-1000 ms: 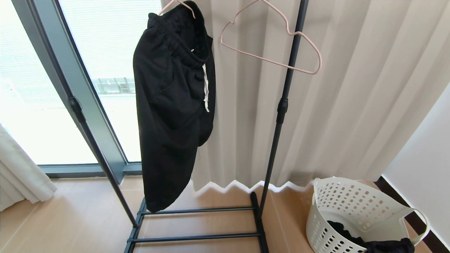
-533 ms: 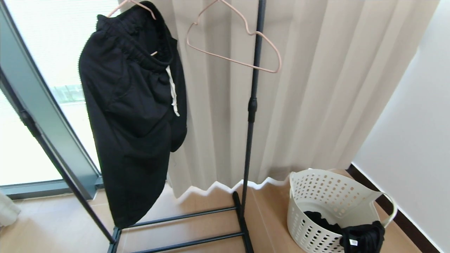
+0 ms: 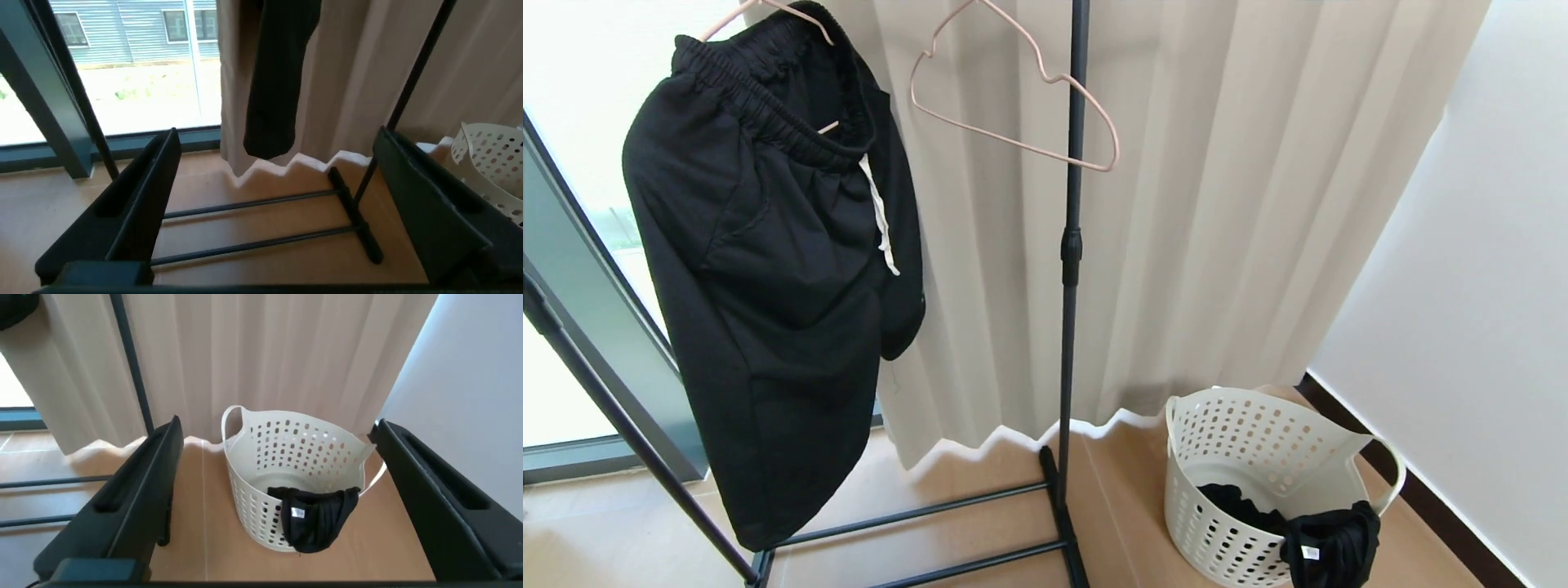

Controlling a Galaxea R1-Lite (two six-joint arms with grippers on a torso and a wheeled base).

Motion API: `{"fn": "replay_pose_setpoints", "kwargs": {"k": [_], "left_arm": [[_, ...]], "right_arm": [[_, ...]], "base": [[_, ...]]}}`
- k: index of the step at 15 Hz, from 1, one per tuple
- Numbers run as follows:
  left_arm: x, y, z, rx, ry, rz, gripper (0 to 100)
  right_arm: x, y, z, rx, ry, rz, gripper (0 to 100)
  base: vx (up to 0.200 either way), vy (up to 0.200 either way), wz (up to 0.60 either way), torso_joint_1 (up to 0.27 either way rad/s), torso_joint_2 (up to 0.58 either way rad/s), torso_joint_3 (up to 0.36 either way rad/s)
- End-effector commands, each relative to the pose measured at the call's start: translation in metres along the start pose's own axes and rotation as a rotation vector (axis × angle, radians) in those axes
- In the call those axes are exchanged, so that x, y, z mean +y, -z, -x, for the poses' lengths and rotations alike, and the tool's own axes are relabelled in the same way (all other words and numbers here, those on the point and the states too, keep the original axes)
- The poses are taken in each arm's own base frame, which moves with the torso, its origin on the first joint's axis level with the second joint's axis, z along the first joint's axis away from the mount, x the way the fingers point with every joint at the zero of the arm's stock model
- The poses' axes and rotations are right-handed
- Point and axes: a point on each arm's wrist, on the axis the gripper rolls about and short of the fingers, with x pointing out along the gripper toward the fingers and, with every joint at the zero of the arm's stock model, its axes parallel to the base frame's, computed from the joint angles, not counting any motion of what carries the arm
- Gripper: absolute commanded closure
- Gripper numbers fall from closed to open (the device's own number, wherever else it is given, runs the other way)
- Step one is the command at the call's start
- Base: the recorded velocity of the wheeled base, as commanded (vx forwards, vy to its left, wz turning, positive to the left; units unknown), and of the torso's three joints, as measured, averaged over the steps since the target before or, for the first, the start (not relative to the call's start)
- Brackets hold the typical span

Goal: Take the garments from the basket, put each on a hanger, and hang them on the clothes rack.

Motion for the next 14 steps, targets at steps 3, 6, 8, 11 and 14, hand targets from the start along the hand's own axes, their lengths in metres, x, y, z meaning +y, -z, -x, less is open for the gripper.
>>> {"fn": "replay_pose_setpoints", "kwargs": {"k": [3, 6, 8, 11, 14], "left_arm": [[0.0000, 0.0000, -0.0001, 0.001, -0.001, 0.000, 0], [0.0000, 0.0000, -0.0001, 0.001, -0.004, 0.001, 0], [0.0000, 0.0000, -0.0001, 0.001, -0.002, 0.001, 0], [0.0000, 0.0000, -0.0001, 0.001, -0.004, 0.003, 0], [0.0000, 0.0000, -0.0001, 0.001, -0.001, 0.000, 0]], "right_arm": [[0.0000, 0.0001, -0.0001, 0.002, -0.001, 0.002, 0], [0.0000, 0.0001, -0.0001, 0.002, -0.001, 0.000, 0], [0.0000, 0.0001, -0.0001, 0.002, -0.001, 0.000, 0], [0.0000, 0.0001, -0.0001, 0.002, -0.001, 0.000, 0], [0.0000, 0.0001, -0.0001, 0.002, -0.001, 0.002, 0]], "base": [[0.000, -0.200, 0.00, 0.001, 0.00, 0.004], [0.000, -0.133, -0.40, 0.002, 0.00, 0.002], [0.000, 0.000, -0.60, 0.002, 0.00, 0.005], [0.000, 0.000, -0.40, 0.002, 0.00, 0.002], [0.000, 0.000, -0.20, 0.001, 0.00, 0.002]]}}
